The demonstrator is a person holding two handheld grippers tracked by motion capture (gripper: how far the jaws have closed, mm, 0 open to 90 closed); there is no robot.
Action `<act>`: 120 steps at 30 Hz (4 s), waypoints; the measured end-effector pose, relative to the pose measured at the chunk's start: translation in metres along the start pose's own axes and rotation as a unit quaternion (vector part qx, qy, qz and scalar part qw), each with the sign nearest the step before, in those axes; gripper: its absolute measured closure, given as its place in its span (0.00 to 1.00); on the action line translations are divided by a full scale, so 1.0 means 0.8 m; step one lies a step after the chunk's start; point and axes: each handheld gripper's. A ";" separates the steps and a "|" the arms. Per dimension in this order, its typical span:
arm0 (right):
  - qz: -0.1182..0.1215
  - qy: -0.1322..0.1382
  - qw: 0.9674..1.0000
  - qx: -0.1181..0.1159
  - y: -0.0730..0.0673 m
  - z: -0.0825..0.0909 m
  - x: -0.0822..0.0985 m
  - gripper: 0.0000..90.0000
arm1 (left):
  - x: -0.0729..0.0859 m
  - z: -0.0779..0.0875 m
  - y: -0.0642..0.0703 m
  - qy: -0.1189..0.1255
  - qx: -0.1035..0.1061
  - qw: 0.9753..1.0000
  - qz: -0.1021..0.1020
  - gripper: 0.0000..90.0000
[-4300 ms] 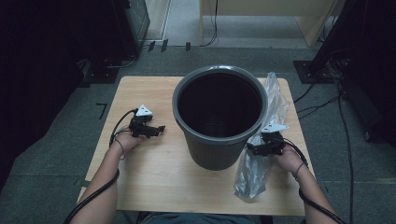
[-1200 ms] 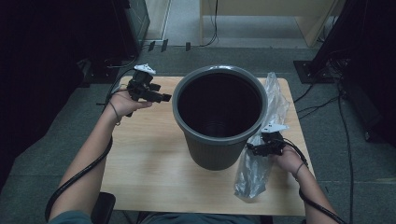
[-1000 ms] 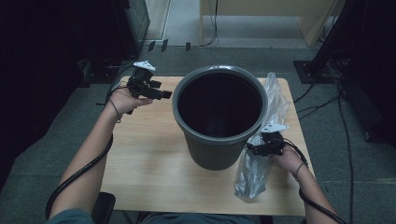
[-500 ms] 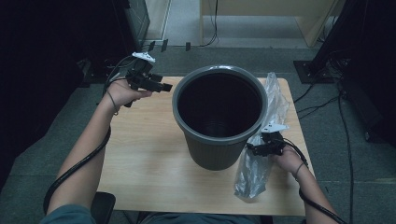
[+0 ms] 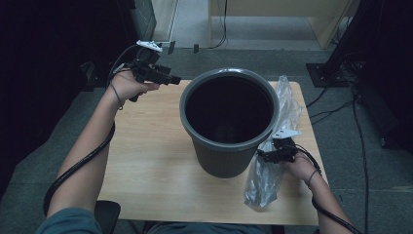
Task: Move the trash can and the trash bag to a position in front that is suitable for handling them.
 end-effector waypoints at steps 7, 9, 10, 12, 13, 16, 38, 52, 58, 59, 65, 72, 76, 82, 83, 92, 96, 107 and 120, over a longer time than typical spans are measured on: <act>0.000 0.000 1.000 0.000 0.000 0.000 0.000 0.13 | -0.027 0.004 0.010 -0.008 -0.007 1.000 -0.028 0.36; 0.000 0.000 1.000 0.000 0.000 0.000 0.000 0.13 | -0.033 0.005 0.011 -0.004 -0.007 0.999 -0.031 0.36; 0.000 0.000 1.000 0.000 0.000 0.000 0.000 0.13 | -0.039 0.006 0.012 0.001 -0.004 1.000 -0.026 0.36; 0.000 0.000 1.000 0.000 0.000 0.000 0.000 0.13 | -0.045 0.006 0.014 0.005 0.000 1.000 -0.027 0.36; 0.000 0.000 1.000 0.000 0.000 0.000 0.000 0.13 | -0.048 0.006 0.017 0.006 0.002 1.000 -0.029 0.37; 0.000 0.000 1.000 0.000 0.000 0.000 0.000 0.13 | -0.055 0.003 0.023 0.007 0.006 0.999 -0.036 0.37; 0.000 0.000 1.000 0.000 0.000 0.000 0.000 0.13 | -0.069 -0.041 0.061 0.014 0.053 0.998 -0.040 0.41; 0.000 0.000 1.000 0.000 0.000 0.000 0.000 0.13 | -0.068 -0.061 0.077 -0.005 0.058 0.997 -0.057 0.55; 0.000 0.000 1.000 0.000 0.000 0.000 0.000 0.13 | -0.067 -0.062 0.077 -0.010 0.072 0.997 -0.039 0.69; 0.000 0.000 1.000 0.000 0.000 0.000 0.000 0.13 | -0.067 -0.063 0.078 -0.012 0.072 0.997 -0.037 0.70; 0.000 0.000 1.000 0.000 0.000 0.000 0.000 0.13 | -0.067 -0.065 0.084 -0.013 0.072 0.996 -0.042 0.80; 0.000 0.000 1.000 0.000 0.000 0.000 0.000 0.13 | -0.071 -0.057 0.084 -0.023 0.064 0.997 -0.035 0.81; 0.000 0.000 1.000 0.000 0.000 0.000 0.000 0.13 | -0.077 -0.044 0.083 -0.012 0.068 0.997 -0.020 0.83; -0.001 0.000 1.000 0.000 0.000 0.000 0.000 0.13 | -0.080 -0.031 0.079 -0.026 0.073 0.997 -0.005 0.84; -0.001 0.000 1.000 0.000 0.000 0.000 0.000 0.13 | -0.080 -0.029 0.078 -0.027 0.075 0.997 -0.001 0.84; -0.001 0.000 1.000 0.000 0.000 0.000 0.000 0.13 | -0.077 -0.021 0.077 -0.028 0.072 0.997 0.006 0.85; -0.001 0.000 1.000 0.000 0.000 0.000 0.000 0.13 | -0.073 -0.028 0.082 -0.042 0.058 0.997 -0.011 0.86; -0.001 0.000 1.000 0.000 0.000 0.000 0.000 0.13 | -0.068 -0.039 0.087 -0.042 0.041 0.997 -0.044 0.83; -0.001 0.000 1.000 0.000 0.000 0.000 0.000 0.13 | -0.068 -0.043 0.091 -0.038 0.033 0.998 -0.044 0.84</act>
Point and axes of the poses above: each handheld gripper's, and its own axes: z roughly backward along the jaws, x roughly out of its underside, y roughly to its right, and after that the axes turned 3 degrees about -x, right-handed
